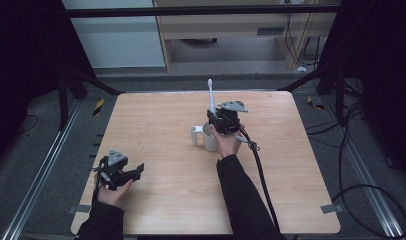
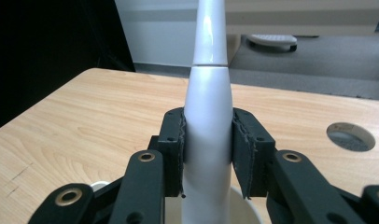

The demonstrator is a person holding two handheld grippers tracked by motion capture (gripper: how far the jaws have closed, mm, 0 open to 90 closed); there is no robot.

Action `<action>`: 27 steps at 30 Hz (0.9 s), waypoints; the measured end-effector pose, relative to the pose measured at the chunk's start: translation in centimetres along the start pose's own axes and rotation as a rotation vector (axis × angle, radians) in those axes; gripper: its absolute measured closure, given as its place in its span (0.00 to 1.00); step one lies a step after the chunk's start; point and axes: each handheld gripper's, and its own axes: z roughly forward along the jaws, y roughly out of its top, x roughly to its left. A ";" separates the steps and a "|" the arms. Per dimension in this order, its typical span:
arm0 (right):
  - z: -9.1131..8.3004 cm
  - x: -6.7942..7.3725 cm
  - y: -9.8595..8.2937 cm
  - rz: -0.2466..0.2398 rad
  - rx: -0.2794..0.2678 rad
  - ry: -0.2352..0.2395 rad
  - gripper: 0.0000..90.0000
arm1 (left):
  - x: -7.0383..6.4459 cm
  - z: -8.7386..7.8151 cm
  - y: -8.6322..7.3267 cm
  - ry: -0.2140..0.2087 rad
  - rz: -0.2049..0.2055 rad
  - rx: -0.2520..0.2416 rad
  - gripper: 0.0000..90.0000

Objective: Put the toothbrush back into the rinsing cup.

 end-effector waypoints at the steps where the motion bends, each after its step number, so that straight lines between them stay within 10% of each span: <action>1: 0.0 0.0 -0.1 0.005 -0.002 0.002 0.74 | 0.0 0.0 0.0 -0.001 0.000 -0.001 0.35; 17: -0.2 -0.4 -1.2 -0.041 0.132 0.012 0.74 | -0.1 0.0 0.0 -0.003 0.003 -0.004 0.35; 27: -1.4 0.0 -0.7 -0.059 0.107 0.032 0.64 | -0.1 0.0 0.0 -0.004 0.005 0.001 0.35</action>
